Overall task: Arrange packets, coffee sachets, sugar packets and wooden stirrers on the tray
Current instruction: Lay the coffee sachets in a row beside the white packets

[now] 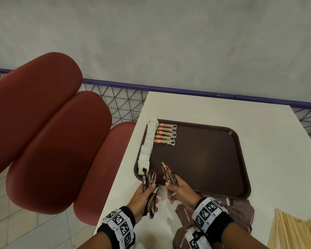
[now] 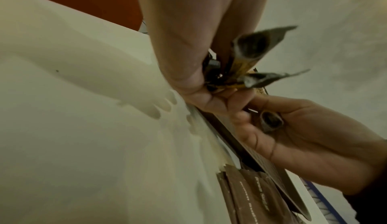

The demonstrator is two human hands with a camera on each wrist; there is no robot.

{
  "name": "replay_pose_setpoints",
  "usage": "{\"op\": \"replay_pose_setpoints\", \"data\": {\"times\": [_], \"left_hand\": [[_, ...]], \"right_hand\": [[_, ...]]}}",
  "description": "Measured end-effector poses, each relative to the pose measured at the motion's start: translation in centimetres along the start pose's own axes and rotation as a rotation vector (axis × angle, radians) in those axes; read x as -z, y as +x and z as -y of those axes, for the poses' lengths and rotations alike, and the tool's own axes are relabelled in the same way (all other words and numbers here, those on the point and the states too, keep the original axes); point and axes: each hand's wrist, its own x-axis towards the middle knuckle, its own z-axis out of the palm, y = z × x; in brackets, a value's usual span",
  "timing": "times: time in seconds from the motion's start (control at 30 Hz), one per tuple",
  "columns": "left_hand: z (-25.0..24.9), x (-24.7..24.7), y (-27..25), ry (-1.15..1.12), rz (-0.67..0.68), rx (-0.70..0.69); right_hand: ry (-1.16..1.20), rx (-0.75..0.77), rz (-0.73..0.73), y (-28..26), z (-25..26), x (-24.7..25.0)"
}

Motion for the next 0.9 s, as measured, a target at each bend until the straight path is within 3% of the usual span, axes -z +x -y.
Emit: {"op": "replay_pose_setpoints", "data": {"times": [0.33,0.53,0.7,0.9], "left_hand": [[0.3,1.4,0.6,-0.170,-0.083,0.018],[0.5,0.8,0.9,-0.184,-0.098,0.012],[1.1,0.8,1.2,-0.170,-0.153,0.026],[1.1,0.9,1.0,-0.159,-0.126,0.004]], "right_hand": [[-0.040,-0.026,0.128,-1.9,0.6,0.0],[-0.107,0.049,0.076,-2.0,-0.6,-2.3],[-0.165,0.048,0.024,-2.0,-0.9,-3.2],[-0.182,0.013,0.004,-1.7,-1.0,-3.3]]}}
